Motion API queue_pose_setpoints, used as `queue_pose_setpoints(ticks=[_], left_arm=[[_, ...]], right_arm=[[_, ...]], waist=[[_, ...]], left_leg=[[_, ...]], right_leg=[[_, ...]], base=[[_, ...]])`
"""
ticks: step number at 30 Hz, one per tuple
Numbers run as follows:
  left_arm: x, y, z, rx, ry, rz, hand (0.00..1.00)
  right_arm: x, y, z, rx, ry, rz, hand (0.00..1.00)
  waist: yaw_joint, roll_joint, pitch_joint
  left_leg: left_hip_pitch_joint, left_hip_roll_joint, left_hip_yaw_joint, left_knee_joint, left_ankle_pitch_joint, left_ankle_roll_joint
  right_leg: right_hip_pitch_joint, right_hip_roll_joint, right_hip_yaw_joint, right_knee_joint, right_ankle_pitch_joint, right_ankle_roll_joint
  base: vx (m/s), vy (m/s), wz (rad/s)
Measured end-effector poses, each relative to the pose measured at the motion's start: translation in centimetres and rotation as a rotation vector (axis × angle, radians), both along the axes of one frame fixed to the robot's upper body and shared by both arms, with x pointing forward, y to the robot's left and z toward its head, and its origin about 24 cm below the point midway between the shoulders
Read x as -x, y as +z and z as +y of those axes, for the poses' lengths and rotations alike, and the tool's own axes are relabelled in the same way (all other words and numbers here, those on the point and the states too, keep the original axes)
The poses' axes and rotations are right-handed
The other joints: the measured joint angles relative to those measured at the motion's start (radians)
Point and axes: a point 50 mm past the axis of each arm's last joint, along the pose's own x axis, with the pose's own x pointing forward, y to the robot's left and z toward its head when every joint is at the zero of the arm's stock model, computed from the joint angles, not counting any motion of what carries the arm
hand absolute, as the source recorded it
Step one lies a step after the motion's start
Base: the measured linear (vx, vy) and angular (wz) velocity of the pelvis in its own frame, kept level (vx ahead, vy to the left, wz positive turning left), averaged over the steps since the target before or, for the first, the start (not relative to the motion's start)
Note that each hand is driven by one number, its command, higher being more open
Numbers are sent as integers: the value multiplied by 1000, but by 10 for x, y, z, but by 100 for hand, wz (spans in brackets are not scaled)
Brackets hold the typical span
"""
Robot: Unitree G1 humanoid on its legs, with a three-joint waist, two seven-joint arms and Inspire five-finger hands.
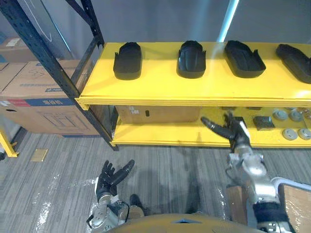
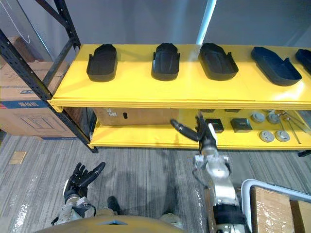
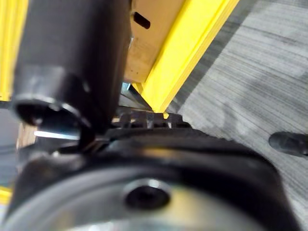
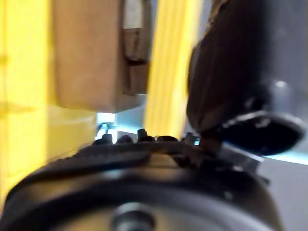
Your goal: Walk over and take three plastic housings, then place them on the shelf
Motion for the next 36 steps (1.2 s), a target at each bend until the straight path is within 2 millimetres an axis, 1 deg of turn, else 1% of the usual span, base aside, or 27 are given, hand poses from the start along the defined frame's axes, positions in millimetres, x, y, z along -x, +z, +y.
queue_pose_setpoints(ticks=[1,2,4,6,7,8,9,10,11,12,14,15,16,17,20,23,25,26,27,28,30,31,33,36], left_arm=[[0,1,0,-2,3,-3,100],[-1,2,1,-5,5,-9,100],[0,3,2,-11,11,-10,100],[5,3,4,-17,12,1,100],[6,3,4,-16,11,3,100],[8,2,3,-11,4,5,100],[8,2,3,-9,0,6,100],[8,2,1,-4,-11,6,100],[8,2,0,0,-18,4,100],[9,1,-1,4,-26,4,100],[11,-1,-2,5,-33,17,100],[11,-2,-2,5,-38,20,100],[13,-3,-4,5,-52,31,100],[14,-5,-4,5,-59,39,100],[13,-4,-5,7,-66,35,100],[6,-2,-7,14,-89,8,100],[4,-2,-8,18,-98,0,100],[2,-1,-9,21,-106,-10,100],[-2,0,-9,23,-113,-22,100],[-4,1,-9,23,-116,-27,100],[-4,1,-8,26,-124,-34,100],[-4,1,-8,26,-128,-34,100],[-8,3,-8,27,-141,-47,100],[-10,3,-9,33,-146,-55,100]], right_arm=[[2,-3,-2,22,-13,18,100],[3,-4,-6,83,-36,29,100],[-5,4,-8,153,-45,4,100],[-31,29,-7,280,-37,-76,100],[-38,36,-9,318,-35,-95,100],[-57,55,-15,414,-40,-133,100],[-65,63,-18,456,-49,-146,100],[-75,78,-26,543,-75,-171,100],[-80,85,-29,588,-91,-185,100],[-88,100,-33,652,-126,-223,100],[-96,124,-34,731,-180,-319,100],[-98,131,-33,743,-190,-348,100],[-101,142,-32,758,-205,-398,100],[-103,150,-30,757,-225,-437,100],[-108,163,-27,755,-243,-479,100],[-113,173,-32,801,-202,-441,100],[-123,181,-33,892,-157,-397,100],[-130,189,-35,973,-140,-370,100],[-135,197,-39,1035,-131,-345,100],[-137,201,-40,1053,-129,-336,100],[-146,214,-39,1086,-102,-317,100],[-148,217,-37,1094,-93,-316,100],[-154,232,-35,1150,-66,-311,100],[-158,248,-36,1244,-60,-301,100]], waist=[[1,1,1],[6,5,5],[12,4,12],[20,-2,17],[25,-4,18],[42,-7,23],[47,-9,25],[62,-8,28],[67,-8,29],[74,-8,32],[90,-8,38],[92,-8,44],[93,-10,50],[94,-13,52],[97,-23,60],[103,-27,67],[102,-24,84],[101,-19,100],[108,-13,118],[112,-10,125],[121,-6,133],[124,-5,135],[141,1,162],[146,9,179]], left_leg=[[0,0,-5,0,0,1],[1,-2,-13,0,-3,6],[5,-4,-16,0,-4,10],[6,-3,-19,0,-8,12],[5,-2,-20,0,-8,13],[5,-1,-22,0,-6,18],[5,-1,-25,0,-4,20],[3,-2,-31,0,-2,23],[1,-3,-36,-1,-1,25],[-4,-5,-47,-1,1,27],[-15,-8,-57,-1,3,30],[-16,-9,-60,-1,4,31],[-17,-14,-64,-1,6,33],[-16,-19,-67,-1,8,40],[-15,-28,-69,-1,9,38],[-27,-41,-72,0,8,41],[-28,-47,-70,0,10,44],[-28,-51,-72,0,11,47],[-29,-52,-75,0,13,48],[-30,-53,-76,0,13,49],[-47,-55,-84,0,20,49],[-50,-55,-85,0,22,50],[-51,-59,-92,0,29,50],[-69,-68,-115,0,42,51]], right_leg=[[0,-5,-5,12,-6,1],[0,-12,-9,32,-18,4],[-1,-23,-14,61,-32,5],[-4,-27,-16,78,-39,3],[-5,-27,-17,81,-40,2],[-7,-30,-19,93,-45,-1],[-7,-31,-22,97,-48,-1],[-7,-35,-33,106,-52,-2],[-7,-38,-38,112,-56,-2],[-8,-41,-46,120,-61,-1],[-13,-46,-60,131,-66,-2],[-14,-49,-62,135,-67,-1],[-16,-57,-65,149,-74,1],[-16,-65,-65,159,-79,4],[-17,-77,-65,169,-84,10],[-37,-99,-64,199,-95,14],[-46,-112,-61,220,-102,16],[-51,-118,-62,236,-107,15],[-55,-127,-63,249,-112,13],[-59,-129,-63,258,-116,13],[-82,-140,-65,290,-133,12],[-89,-145,-66,302,-139,10],[-99,-161,-67,341,-160,8],[-117,-181,-82,383,-182,5]], base=[[37,38,23],[16,43,23],[-7,45,16],[-26,34,4],[-39,32,4],[-34,24,6],[-38,25,12],[-20,13,15],[-15,16,23],[-3,13,23],[9,13,20],[35,17,16],[53,20,13],[58,24,11],[50,19,5],[37,45,4],[15,36,1],[-16,41,4],[-26,41,6],[-32,32,7],[-20,6,11],[11,-14,11],[11,-28,9],[-3,-40,21]])
